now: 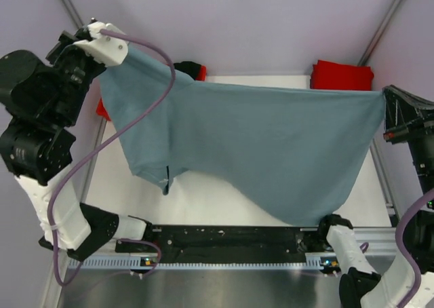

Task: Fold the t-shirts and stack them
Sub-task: Flatten out the tshirt

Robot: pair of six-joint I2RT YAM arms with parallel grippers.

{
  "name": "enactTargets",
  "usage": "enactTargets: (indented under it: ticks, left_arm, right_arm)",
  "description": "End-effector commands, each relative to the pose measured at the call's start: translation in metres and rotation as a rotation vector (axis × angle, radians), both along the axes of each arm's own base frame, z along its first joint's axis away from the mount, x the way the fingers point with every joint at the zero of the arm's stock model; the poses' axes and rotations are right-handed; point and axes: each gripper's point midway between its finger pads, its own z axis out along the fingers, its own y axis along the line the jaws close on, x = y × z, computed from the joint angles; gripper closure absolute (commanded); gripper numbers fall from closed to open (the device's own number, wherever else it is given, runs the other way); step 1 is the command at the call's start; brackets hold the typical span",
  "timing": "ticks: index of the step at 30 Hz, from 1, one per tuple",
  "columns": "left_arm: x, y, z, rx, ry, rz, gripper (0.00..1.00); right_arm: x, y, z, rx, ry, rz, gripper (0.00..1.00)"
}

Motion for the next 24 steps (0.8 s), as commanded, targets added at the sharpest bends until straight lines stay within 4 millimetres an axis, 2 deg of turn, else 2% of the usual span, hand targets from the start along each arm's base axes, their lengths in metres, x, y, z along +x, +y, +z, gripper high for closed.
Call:
enactTargets:
  ticks: [1, 7, 8, 10, 12, 15, 18, 21, 24]
  left_arm:
    - [0.055, -0.02, 0.002, 0.005, -0.017, -0.016, 1.0]
    - [0.158, -0.075, -0.021, -0.031, -0.016, -0.088, 1.0]
    - [0.181, -0.085, -0.027, -0.031, -0.028, -0.075, 1.0]
    - [0.21, -0.099, -0.018, -0.036, -0.125, -0.039, 1.0]
    - [0.233, -0.11, -0.008, -0.059, -0.225, -0.012, 1.0]
    - [0.242, -0.118, 0.017, -0.116, -0.4, 0.007, 1.0]
    - [0.234, -0.123, 0.041, -0.138, -0.548, -0.006, 1.0]
    - [0.221, -0.122, 0.059, -0.146, -0.638, -0.016, 1.0]
    - [0.208, -0.121, 0.072, -0.138, -0.683, -0.035, 1.0]
  right_arm:
    - [0.057, -0.03, -0.01, -0.01, 0.086, -0.104, 1.0]
    - [0.156, -0.066, -0.033, -0.004, 0.236, -0.182, 1.0]
    - [0.177, -0.076, -0.037, 0.005, 0.262, -0.205, 1.0]
    - [0.2, -0.091, -0.028, 0.036, 0.26, -0.235, 1.0]
    - [0.219, -0.107, -0.01, 0.08, 0.227, -0.256, 1.0]
    - [0.231, -0.133, 0.023, 0.16, 0.146, -0.29, 1.0]
    - [0.217, -0.148, 0.059, 0.18, 0.033, -0.332, 1.0]
    - [0.196, -0.144, 0.085, 0.136, -0.061, -0.351, 1.0]
    - [0.173, -0.139, 0.097, 0.091, -0.104, -0.382, 1.0]
